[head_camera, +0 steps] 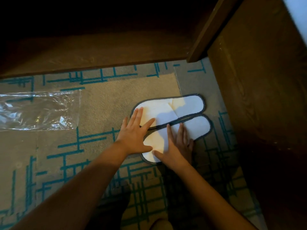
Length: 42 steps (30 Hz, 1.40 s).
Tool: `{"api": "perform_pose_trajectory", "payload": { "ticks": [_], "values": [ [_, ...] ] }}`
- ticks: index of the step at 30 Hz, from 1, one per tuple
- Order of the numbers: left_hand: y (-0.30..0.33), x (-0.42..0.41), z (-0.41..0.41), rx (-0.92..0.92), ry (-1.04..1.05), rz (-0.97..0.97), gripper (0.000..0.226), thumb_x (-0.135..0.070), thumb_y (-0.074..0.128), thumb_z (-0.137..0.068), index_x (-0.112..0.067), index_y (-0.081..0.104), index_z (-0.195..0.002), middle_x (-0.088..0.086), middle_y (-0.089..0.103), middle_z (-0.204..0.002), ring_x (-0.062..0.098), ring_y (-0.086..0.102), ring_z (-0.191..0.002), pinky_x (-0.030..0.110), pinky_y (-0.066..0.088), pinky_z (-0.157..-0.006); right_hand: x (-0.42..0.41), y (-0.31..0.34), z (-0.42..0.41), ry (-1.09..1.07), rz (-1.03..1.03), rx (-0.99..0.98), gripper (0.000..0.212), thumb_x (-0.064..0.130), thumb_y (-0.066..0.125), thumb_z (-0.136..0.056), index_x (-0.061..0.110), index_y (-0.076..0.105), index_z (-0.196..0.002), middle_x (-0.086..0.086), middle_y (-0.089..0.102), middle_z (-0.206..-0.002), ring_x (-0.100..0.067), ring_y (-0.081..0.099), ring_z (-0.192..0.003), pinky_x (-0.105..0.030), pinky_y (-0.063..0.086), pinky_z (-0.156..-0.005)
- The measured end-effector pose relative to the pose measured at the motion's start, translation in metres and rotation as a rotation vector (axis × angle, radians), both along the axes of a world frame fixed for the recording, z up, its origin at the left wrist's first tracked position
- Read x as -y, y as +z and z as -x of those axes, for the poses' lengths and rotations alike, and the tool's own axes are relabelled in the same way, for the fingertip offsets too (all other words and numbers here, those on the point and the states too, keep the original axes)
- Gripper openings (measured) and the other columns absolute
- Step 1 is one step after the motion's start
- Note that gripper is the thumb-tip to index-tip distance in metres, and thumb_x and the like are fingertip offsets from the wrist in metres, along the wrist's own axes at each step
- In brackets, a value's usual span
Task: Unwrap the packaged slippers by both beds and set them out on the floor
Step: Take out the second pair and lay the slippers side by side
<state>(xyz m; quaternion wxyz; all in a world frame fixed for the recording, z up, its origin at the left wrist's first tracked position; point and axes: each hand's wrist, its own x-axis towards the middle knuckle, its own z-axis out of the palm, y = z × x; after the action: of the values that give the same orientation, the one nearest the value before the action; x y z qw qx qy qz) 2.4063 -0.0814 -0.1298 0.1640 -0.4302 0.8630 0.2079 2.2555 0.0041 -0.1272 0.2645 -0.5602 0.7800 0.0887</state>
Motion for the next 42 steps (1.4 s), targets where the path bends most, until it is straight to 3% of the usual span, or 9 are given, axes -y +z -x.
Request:
{"api": "perform_pose_trajectory", "payload": {
  "ticks": [6, 21, 42],
  "values": [
    [-0.009, -0.007, -0.013, 0.000, -0.093, -0.052, 0.122, -0.060, 0.070, -0.060, -0.030, -0.013, -0.144, 0.012, -0.023, -0.155, 0.027, -0.019, -0.143, 0.049, 0.005, -0.119, -0.010, 0.000, 0.016, 0.066, -0.023, 0.028, 0.111, 0.072, 0.056, -0.067, 0.036, -0.014, -0.145, -0.010, -0.024, -0.156, -0.028, -0.020, -0.144, -0.052, 0.002, -0.118],
    [-0.007, 0.034, 0.010, -0.001, -0.159, -0.019, 0.117, -0.057, 0.072, -0.060, -0.029, -0.003, -0.146, 0.012, -0.017, -0.156, 0.027, -0.013, -0.145, 0.049, 0.004, -0.119, 0.004, -0.011, 0.020, -0.126, 0.047, 0.004, 0.110, 0.072, 0.059, -0.065, 0.035, -0.005, -0.147, -0.011, -0.016, -0.158, -0.029, -0.013, -0.145, -0.053, 0.007, -0.115],
    [-0.006, 0.042, 0.023, -0.026, -0.142, -0.062, 0.111, -0.054, 0.069, -0.067, -0.028, -0.004, -0.146, 0.012, -0.023, -0.155, 0.027, -0.018, -0.144, 0.049, 0.003, -0.119, 0.007, -0.013, 0.037, -0.114, 0.091, -0.042, 0.109, 0.077, 0.053, -0.066, 0.032, -0.003, -0.148, -0.013, -0.010, -0.158, -0.031, -0.006, -0.145, -0.052, 0.012, -0.115]
  ]
}}
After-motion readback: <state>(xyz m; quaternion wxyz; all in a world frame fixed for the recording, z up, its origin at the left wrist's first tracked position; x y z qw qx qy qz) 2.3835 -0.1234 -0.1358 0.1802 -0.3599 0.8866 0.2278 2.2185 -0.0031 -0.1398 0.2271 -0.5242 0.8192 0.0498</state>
